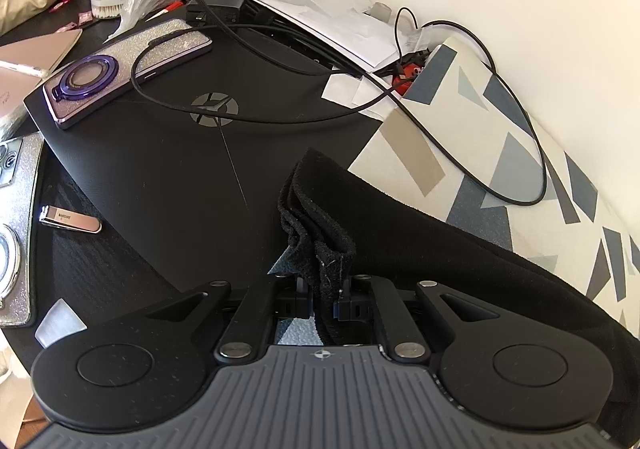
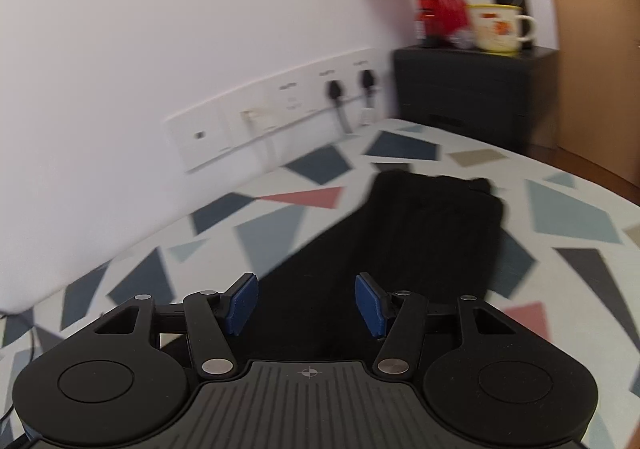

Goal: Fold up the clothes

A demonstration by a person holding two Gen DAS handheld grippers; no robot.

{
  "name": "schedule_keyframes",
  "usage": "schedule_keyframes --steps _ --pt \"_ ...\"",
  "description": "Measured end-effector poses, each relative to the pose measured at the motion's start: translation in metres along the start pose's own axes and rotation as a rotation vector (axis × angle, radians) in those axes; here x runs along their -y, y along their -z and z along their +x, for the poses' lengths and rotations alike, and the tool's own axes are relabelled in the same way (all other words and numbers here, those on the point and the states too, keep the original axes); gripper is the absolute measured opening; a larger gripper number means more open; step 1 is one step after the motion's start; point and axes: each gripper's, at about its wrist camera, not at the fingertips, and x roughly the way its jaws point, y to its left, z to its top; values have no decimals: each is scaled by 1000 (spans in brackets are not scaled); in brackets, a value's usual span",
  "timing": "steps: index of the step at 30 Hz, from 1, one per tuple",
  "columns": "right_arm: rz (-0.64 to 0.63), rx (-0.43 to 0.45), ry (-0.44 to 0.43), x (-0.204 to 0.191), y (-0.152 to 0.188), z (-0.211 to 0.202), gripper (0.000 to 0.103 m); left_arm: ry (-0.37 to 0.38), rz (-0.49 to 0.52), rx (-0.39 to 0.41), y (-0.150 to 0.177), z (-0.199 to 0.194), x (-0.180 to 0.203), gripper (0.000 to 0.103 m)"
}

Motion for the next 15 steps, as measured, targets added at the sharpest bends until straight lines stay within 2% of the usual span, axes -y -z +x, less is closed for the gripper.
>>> schedule_keyframes --steps 3,7,15 --pt "15 -1 76 14 12 -6 54 1 -2 -3 0 0 0 9" --pt "-18 -44 142 21 26 -8 55 3 10 -7 -1 1 0 9" --pt "-41 -93 124 26 46 -11 58 16 30 -13 -2 1 -1 9"
